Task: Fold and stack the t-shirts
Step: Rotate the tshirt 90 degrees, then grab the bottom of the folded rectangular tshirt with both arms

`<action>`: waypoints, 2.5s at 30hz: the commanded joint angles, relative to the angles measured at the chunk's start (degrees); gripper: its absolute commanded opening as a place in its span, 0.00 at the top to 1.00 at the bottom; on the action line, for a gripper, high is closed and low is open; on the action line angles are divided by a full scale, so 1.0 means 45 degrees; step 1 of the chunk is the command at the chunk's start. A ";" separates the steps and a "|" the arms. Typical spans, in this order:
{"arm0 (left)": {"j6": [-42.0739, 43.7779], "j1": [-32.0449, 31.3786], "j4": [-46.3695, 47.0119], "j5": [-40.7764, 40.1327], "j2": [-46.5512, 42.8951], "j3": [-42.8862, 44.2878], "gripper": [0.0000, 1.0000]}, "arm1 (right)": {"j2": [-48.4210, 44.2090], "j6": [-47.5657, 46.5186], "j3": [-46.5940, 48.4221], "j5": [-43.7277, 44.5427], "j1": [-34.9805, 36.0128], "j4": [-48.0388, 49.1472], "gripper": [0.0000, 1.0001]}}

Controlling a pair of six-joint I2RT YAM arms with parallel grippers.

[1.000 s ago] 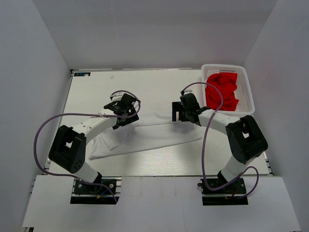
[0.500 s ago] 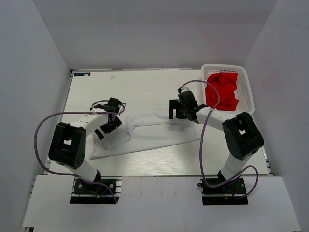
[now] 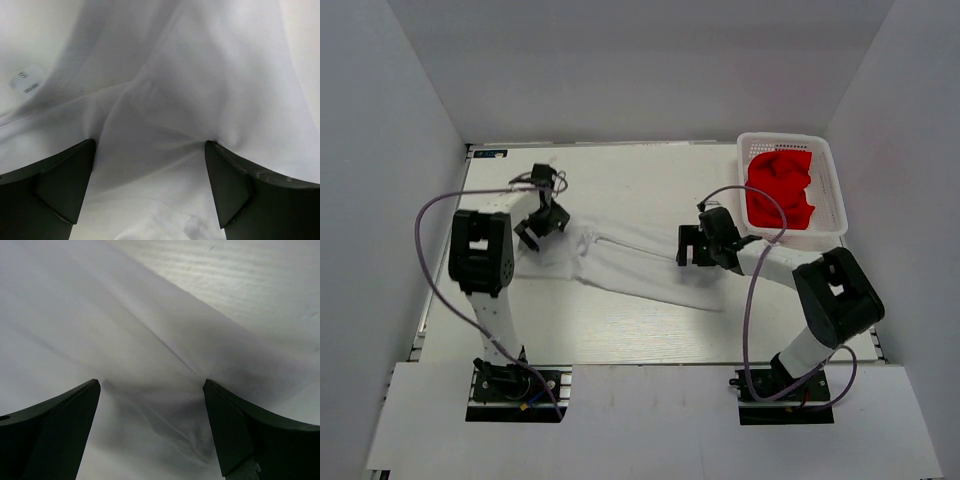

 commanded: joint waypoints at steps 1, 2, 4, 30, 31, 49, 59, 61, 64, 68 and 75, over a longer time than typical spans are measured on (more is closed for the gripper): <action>0.1315 0.0220 0.0215 -0.1117 0.3090 0.3492 0.00 | -0.0920 -0.0024 -0.1716 -0.2542 0.0510 0.0009 0.10; 0.1840 0.0064 0.0099 -0.1468 0.3715 0.4566 0.00 | -0.0981 -0.0411 -0.1873 -0.2756 0.1382 0.0049 0.10; 0.2195 -0.0210 -0.0117 -0.2097 0.5042 0.7848 0.00 | -0.0748 -0.0435 -0.1759 -0.3225 0.2051 -0.0184 0.10; 0.5320 -0.0660 0.6719 0.5382 0.9252 1.3757 0.00 | -0.0862 -0.2799 0.0782 -0.0630 0.8169 -0.1203 0.10; 0.5554 -0.0660 0.6719 0.5519 0.8881 1.3757 0.00 | -0.1444 -0.2837 0.0762 -0.0610 0.8130 -0.1123 0.10; 0.4839 -0.0796 0.5430 0.6555 -0.4456 -0.1058 0.00 | -0.4243 -0.0064 -0.1796 -0.2327 0.4985 -0.0379 0.10; 0.2159 -0.1948 0.2014 0.5305 -0.9533 -0.7776 0.04 | -0.3170 0.0248 -0.2382 -0.4769 0.4750 -0.0030 0.20; 0.2002 -0.2106 0.1836 0.5810 -1.0085 -0.8564 0.04 | -0.2839 0.0597 -0.2305 -0.4944 0.4750 0.0127 0.22; 0.1885 -0.2593 0.1660 0.6710 -1.0205 -0.9269 0.09 | -0.2487 0.0872 -0.2324 -0.4751 0.4751 0.0089 0.25; 0.1418 -0.3119 0.1659 0.6984 -1.0322 -1.0846 0.16 | -0.2193 0.1147 -0.2383 -0.4476 0.4750 0.0205 0.34; 0.0986 -0.3532 0.2985 0.7259 -1.0322 -1.2433 0.33 | -0.1529 0.1187 -0.2207 -0.4164 0.4731 0.0128 0.44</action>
